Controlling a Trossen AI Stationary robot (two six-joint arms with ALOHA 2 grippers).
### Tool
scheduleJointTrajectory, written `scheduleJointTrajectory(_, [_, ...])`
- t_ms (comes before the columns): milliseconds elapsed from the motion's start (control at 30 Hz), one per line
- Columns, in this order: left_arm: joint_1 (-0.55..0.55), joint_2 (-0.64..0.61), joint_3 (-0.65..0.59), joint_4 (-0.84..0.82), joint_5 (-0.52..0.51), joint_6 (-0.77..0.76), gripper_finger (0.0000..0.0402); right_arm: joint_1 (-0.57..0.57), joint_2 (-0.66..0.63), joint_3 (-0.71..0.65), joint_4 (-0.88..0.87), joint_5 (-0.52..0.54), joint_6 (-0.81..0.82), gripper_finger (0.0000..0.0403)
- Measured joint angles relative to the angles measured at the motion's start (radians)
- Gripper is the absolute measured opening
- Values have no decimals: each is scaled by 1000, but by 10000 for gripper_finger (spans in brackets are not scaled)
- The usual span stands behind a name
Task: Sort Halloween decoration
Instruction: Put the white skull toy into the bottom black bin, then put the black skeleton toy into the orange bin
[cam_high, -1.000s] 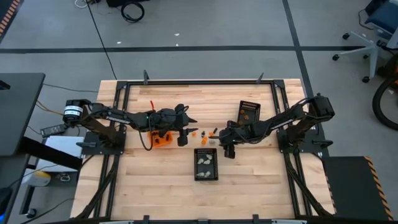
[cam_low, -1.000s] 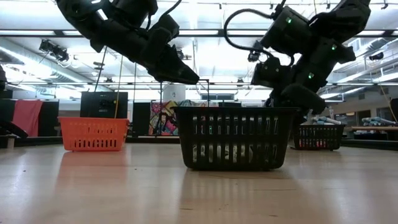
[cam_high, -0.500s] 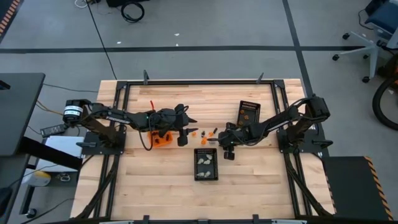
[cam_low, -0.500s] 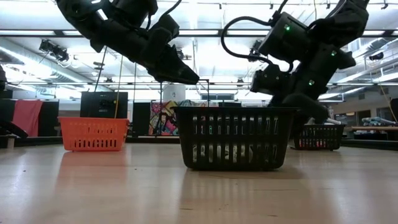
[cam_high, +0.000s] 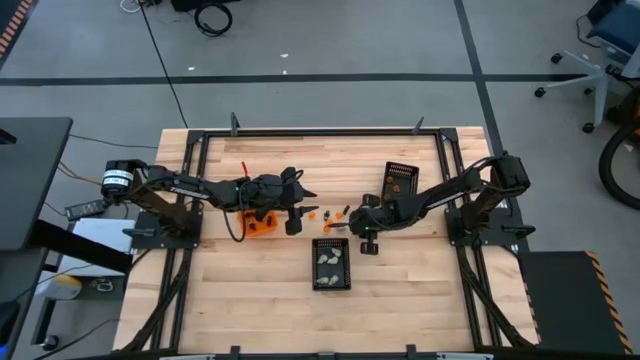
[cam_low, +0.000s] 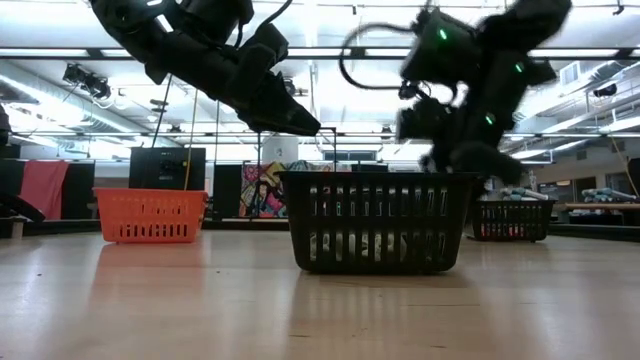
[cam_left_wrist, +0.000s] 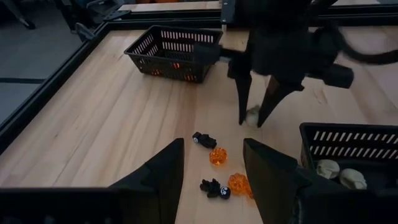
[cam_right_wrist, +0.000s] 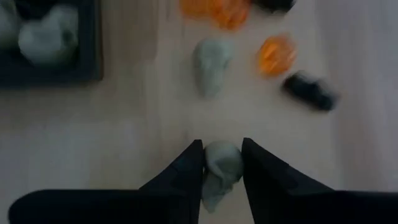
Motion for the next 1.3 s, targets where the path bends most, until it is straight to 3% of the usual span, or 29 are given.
scheduleJointTrajectory(167, [0,0,0,0,0,-3,172,25,-1,145,-181,40,-24,102])
scheduleJointTrajectory(367, [0,0,1,-105,0,-21,172,65,-1,271,-294,-20,-60,102])
scheduleJointTrajectory(633, [0,-1,1,-102,0,-20,172,106,-3,315,-204,-211,-84,108])
scheduleJointTrajectory(967, [0,-1,1,-86,0,-34,172,109,-2,251,-32,-266,-75,154])
scheduleJointTrajectory(1033, [0,-1,1,-84,0,-36,172,104,-1,250,-45,-252,-75,161])
scheduleJointTrajectory(1200, [0,-1,1,-81,0,-37,172,72,-18,250,-120,-71,-89,163])
scheduleJointTrajectory(1300, [0,-1,1,-81,0,-37,172,33,-19,250,-124,-56,-108,163])
